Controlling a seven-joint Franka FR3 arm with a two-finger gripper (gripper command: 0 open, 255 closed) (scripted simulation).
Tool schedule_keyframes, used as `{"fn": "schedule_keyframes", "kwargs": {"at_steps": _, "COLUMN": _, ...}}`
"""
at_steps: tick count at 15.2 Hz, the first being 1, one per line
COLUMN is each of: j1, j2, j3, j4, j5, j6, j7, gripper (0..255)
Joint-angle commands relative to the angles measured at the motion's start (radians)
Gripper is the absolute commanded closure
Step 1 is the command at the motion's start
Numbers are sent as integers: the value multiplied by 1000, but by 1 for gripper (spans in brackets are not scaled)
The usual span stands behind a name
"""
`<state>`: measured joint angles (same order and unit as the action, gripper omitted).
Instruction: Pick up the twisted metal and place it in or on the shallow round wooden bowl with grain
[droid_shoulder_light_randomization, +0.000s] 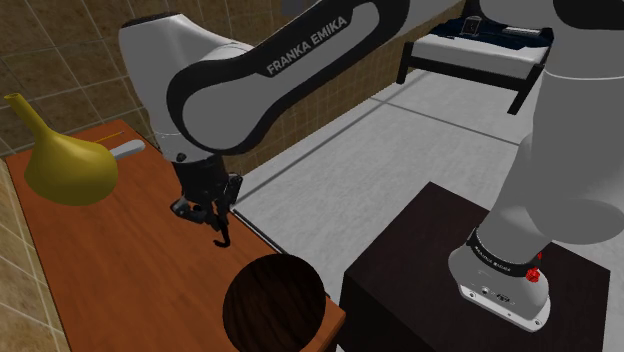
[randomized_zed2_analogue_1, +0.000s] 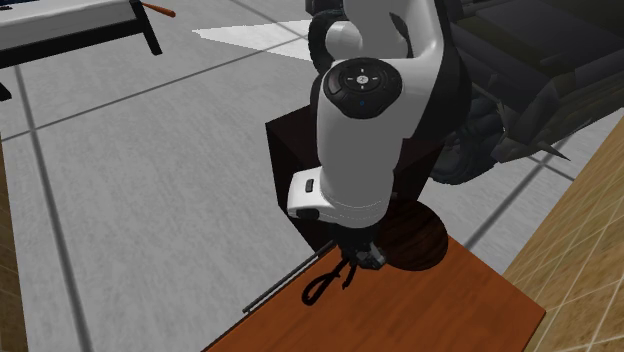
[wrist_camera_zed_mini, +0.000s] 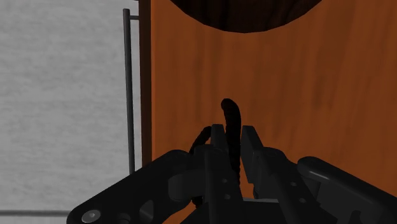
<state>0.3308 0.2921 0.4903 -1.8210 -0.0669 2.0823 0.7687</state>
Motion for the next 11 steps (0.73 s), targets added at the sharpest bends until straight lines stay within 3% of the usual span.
{"fn": "schedule_keyframes", "kwargs": {"at_steps": 1, "j1": 0, "j2": -8, "j3": 2, "j4": 18, "j5": 4, "j6": -26, "j7": -1, "gripper": 255}}
{"fn": "schedule_keyframes", "kwargs": {"at_steps": 11, "j1": -5, "j2": -47, "j3": 10, "j4": 106, "j5": 25, "j6": -148, "j7": -8, "gripper": 255}}
